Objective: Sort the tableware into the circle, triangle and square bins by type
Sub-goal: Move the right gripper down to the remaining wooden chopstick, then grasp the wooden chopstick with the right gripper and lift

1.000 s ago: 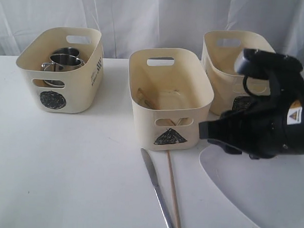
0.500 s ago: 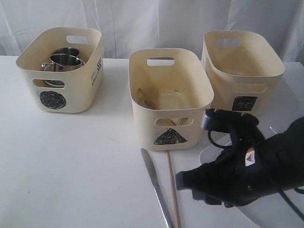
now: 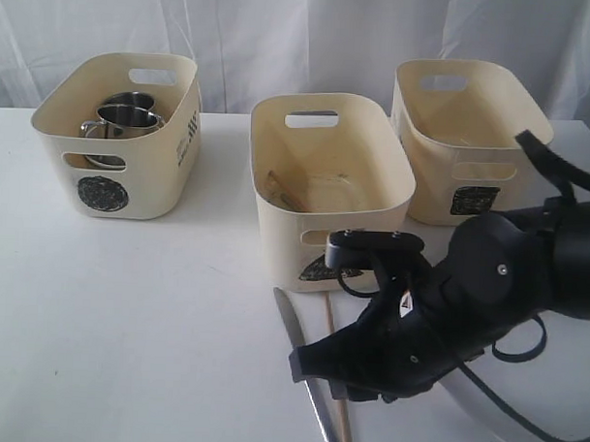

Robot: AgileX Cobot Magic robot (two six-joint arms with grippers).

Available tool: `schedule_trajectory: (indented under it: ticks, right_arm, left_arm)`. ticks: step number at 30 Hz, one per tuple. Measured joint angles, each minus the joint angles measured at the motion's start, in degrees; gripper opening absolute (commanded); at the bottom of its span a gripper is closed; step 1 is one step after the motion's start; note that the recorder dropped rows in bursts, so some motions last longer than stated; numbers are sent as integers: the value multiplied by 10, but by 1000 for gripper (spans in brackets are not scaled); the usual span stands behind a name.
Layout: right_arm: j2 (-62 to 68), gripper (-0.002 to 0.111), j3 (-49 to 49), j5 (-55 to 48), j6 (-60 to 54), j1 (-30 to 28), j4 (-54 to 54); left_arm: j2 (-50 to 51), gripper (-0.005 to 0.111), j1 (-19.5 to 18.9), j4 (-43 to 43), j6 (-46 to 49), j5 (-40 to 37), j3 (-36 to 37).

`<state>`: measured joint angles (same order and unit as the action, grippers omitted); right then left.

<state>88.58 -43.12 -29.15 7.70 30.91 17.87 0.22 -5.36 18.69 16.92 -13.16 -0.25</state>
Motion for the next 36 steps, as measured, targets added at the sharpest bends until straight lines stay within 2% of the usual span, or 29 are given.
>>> schedule_trajectory:
  ticks: [13,36]
  right_arm:
    - [76,32,-52,-2,-8,0,-42]
    - [132,32,-65,3,-8,0,-77]
  left_arm:
    - [0,0,0,0,0,0,0]
    - [0,0,0,0,0,0,0]
